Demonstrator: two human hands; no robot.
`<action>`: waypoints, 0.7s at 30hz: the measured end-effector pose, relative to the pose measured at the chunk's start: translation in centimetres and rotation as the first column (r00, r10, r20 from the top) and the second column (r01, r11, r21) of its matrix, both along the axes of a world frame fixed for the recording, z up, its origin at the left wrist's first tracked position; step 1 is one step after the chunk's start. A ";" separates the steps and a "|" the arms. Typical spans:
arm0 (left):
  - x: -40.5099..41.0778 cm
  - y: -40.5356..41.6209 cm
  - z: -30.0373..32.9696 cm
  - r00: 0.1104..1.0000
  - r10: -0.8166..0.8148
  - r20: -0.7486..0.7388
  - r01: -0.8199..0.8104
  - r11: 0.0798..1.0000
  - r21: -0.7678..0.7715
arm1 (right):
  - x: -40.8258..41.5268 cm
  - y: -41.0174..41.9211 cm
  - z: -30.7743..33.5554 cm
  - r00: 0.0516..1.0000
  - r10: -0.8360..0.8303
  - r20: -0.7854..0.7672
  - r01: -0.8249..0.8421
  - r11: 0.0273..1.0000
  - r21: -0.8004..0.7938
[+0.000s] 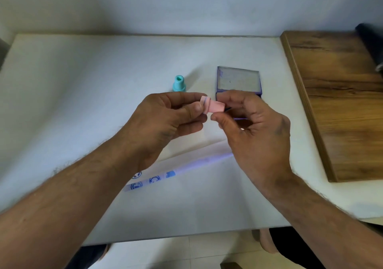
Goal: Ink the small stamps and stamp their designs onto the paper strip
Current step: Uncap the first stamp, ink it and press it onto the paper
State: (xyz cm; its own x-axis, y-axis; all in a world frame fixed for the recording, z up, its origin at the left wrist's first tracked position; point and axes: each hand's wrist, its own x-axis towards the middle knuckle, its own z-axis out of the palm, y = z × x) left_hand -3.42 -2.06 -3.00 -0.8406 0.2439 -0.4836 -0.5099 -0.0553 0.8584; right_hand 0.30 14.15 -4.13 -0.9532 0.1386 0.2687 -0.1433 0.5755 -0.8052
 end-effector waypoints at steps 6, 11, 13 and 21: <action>-0.2 -0.3 0.7 0.999 0.013 -0.031 -0.012 1.000 0.019 | -0.6 -0.1 1.0 0.991 0.028 -0.132 -0.026 1.000 0.017; 0.0 -0.3 0.9 0.996 0.074 -0.048 -0.072 0.996 0.053 | -0.8 -0.3 1.6 0.988 0.024 -0.150 -0.030 0.999 -0.038; 0.0 -0.6 1.0 0.993 0.086 -0.076 -0.083 0.995 0.047 | -0.7 -0.5 1.7 0.998 0.004 -0.062 -0.014 0.988 -0.155; -0.1 -1.0 1.6 0.963 0.004 -0.268 -0.035 0.993 -0.112 | -1.3 -0.4 2.3 0.945 0.073 0.317 0.117 0.832 -0.542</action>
